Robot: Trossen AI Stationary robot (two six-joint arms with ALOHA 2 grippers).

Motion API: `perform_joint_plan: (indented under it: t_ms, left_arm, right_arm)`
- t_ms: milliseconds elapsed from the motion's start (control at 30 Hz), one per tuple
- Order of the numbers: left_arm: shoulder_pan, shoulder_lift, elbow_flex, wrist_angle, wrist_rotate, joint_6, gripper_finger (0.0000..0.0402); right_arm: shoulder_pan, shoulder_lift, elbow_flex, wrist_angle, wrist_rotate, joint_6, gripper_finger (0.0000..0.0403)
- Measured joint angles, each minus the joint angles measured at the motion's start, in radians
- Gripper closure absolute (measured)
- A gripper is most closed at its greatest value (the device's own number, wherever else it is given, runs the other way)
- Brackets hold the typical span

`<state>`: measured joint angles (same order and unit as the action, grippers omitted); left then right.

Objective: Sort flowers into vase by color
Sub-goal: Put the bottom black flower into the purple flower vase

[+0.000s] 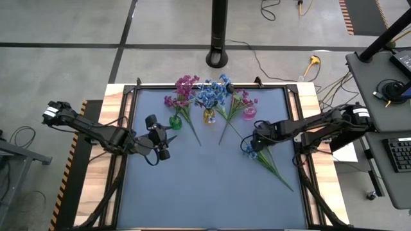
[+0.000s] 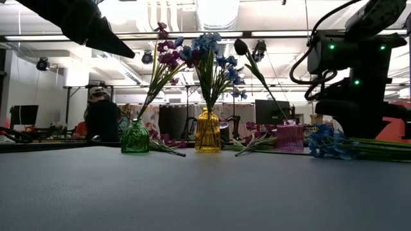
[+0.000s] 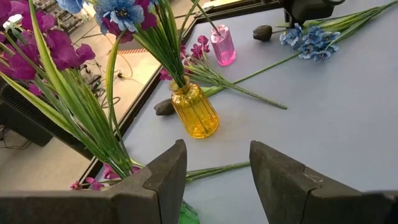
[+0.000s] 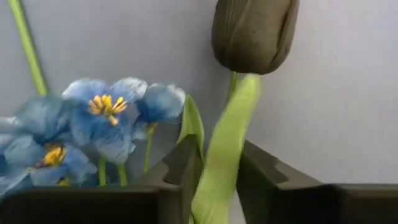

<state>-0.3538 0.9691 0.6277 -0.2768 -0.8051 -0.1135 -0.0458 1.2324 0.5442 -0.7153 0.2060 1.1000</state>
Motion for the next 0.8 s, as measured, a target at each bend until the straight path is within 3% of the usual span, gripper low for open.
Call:
perform_joint_plan:
  t_ms: [200, 433, 667, 800]
  left_arm:
    - [0.0, 0.0, 0.0, 0.0, 0.0, 0.0, 0.0242]
    - [0.0, 0.0, 0.0, 0.0, 0.0, 0.0, 0.0242]
    - [0.0, 0.0, 0.0, 0.006, 0.0, 0.0, 0.0242]
    - [0.0, 0.0, 0.0, 0.007, 0.0, 0.0, 0.0242]
  right_arm:
    - [0.0, 0.0, 0.0, -0.003, 0.03, 0.0, 0.0387]
    - [0.0, -0.024, 0.001, -0.016, 0.029, -0.001, 0.0389]
    - [0.0, -0.128, 0.068, -0.028, 0.033, -0.048, 0.039]
    - [0.0, -0.209, 0.114, -0.027, 0.118, -0.107, 0.039]
